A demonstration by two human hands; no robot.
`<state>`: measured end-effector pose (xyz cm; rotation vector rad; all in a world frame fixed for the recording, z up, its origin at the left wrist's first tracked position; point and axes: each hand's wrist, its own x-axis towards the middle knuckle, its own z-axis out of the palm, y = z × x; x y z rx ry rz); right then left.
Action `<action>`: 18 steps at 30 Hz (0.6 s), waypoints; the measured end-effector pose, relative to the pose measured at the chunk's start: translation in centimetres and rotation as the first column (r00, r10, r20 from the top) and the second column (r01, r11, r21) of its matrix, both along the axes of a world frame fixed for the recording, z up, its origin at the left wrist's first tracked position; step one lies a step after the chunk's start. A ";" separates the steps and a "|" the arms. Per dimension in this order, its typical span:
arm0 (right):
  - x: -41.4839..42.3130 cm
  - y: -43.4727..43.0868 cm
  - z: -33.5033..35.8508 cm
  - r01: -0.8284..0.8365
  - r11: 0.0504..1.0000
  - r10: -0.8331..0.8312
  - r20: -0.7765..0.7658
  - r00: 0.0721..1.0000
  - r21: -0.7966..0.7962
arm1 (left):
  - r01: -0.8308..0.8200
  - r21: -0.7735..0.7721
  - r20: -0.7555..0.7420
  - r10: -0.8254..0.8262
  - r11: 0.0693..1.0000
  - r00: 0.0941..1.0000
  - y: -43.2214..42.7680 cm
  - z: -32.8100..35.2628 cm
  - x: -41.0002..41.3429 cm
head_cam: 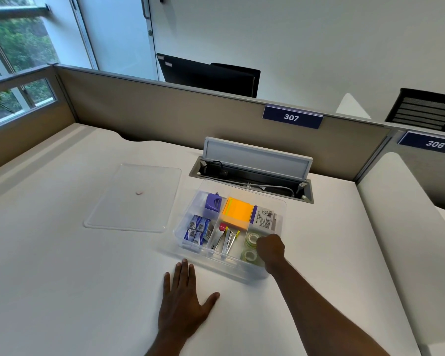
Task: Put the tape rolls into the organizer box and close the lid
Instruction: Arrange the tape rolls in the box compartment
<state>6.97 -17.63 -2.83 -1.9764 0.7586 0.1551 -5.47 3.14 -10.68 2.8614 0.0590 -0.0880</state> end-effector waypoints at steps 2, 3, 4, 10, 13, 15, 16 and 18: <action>0.1 -0.1 -0.1 0.025 0.999 -0.025 -0.004 1.000 0.033 | 0.003 0.000 0.003 -0.003 1.000 1.000 0.0 0.0 0.0; 0.1 -0.1 -0.2 0.024 0.999 -0.024 -0.008 1.000 0.039 | 0.005 0.002 0.003 -0.005 1.000 1.000 0.0 0.1 -0.1; 0.2 -0.1 -0.3 0.021 0.999 -0.021 -0.012 1.000 0.038 | 0.005 0.002 0.004 -0.005 1.000 1.000 0.0 0.1 -0.1; 0.3 -0.3 -0.3 0.003 1.000 -0.003 -0.022 1.000 0.025 | 0.003 -0.002 0.001 -0.003 1.000 1.000 0.0 0.1 0.0; 0.4 -0.4 -0.2 -0.005 0.999 0.006 -0.017 1.000 0.045 | 0.001 -0.004 -0.005 -0.001 1.000 1.000 0.0 0.0 0.0; 0.3 -0.2 -0.1 0.000 1.000 0.000 -0.005 1.000 0.019 | 0.000 -0.003 -0.005 0.000 1.000 1.000 0.0 0.0 0.0; 0.2 -0.1 -0.1 0.004 1.000 -0.004 -0.001 1.000 0.001 | -0.001 -0.004 -0.002 0.001 1.000 1.000 0.0 0.0 0.0; 0.1 0.2 0.0 0.013 1.000 -0.013 -0.001 1.000 -0.025 | -0.002 -0.003 0.000 0.002 1.000 1.000 0.0 0.0 -0.1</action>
